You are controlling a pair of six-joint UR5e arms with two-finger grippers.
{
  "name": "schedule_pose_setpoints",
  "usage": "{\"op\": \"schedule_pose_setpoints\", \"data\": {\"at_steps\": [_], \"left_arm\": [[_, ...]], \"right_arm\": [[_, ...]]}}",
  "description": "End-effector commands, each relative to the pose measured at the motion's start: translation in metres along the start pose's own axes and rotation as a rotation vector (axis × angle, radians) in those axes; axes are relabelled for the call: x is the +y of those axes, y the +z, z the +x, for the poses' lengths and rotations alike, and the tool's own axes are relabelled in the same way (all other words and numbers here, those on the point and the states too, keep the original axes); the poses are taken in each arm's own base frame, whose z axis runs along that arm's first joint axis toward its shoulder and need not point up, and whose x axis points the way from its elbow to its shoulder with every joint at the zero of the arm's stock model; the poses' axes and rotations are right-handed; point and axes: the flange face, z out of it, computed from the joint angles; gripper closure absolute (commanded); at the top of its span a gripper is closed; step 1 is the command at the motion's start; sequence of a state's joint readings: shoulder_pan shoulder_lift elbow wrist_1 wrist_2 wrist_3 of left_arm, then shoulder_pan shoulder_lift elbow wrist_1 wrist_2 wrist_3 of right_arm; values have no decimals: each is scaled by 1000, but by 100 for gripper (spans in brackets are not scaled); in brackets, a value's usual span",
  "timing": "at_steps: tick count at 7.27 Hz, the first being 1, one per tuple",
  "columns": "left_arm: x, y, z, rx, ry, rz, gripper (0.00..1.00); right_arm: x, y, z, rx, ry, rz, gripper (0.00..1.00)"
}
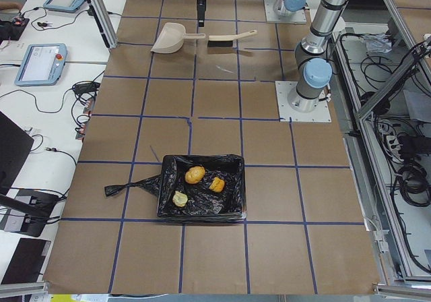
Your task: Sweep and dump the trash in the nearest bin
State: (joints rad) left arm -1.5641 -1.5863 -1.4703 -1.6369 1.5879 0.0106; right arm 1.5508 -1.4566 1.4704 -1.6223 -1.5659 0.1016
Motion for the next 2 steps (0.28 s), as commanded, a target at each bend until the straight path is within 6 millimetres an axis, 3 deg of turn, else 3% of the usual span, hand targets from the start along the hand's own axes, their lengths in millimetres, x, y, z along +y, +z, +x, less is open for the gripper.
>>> {"op": "schedule_pose_setpoints", "data": {"at_steps": [1,2], "left_arm": [[0,0,0,0,-1,0,0],[-2,1,-1,-1,-1,-2,0]], "right_arm": [[0,-1,0,0,1,2,0],[1,-2,0,-3,1,3,0]]}}
